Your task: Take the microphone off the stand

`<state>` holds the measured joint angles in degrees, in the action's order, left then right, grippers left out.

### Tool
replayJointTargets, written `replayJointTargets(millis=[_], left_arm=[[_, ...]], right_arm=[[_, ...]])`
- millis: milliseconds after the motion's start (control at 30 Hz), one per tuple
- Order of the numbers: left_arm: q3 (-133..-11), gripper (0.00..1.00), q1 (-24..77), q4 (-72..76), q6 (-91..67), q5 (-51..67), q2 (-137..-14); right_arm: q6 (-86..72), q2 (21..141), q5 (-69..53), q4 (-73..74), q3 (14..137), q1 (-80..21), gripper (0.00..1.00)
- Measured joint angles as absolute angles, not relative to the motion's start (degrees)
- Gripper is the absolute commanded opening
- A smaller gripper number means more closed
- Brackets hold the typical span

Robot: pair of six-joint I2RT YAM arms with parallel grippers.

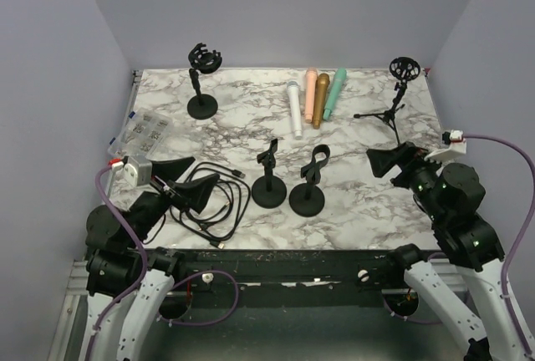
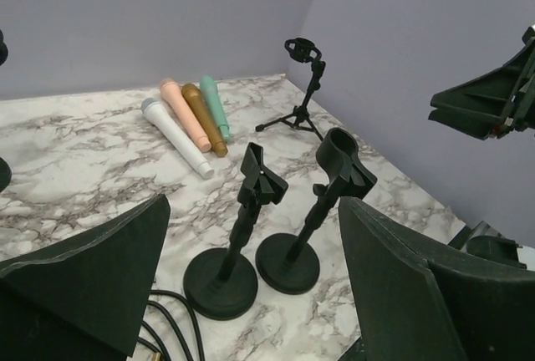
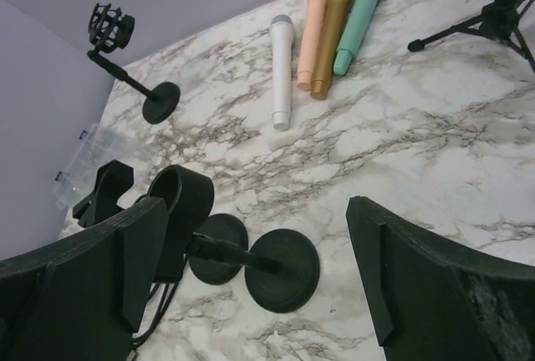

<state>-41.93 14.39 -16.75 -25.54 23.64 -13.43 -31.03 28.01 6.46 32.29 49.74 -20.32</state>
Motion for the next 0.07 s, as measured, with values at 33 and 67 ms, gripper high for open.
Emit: replayJointTargets(millis=[33,67], left_arm=[[-41.7,0.85,14.4,-16.4,-25.5,23.5,-13.5],[-41.6,0.85,14.4,-16.2,-25.5,23.4,-13.5]], right_arm=[[-31.0,27.9,7.2,32.4,49.9,-20.3,0.99],[-30.8,27.9,7.6,32.4,49.9,-20.3,1.00]])
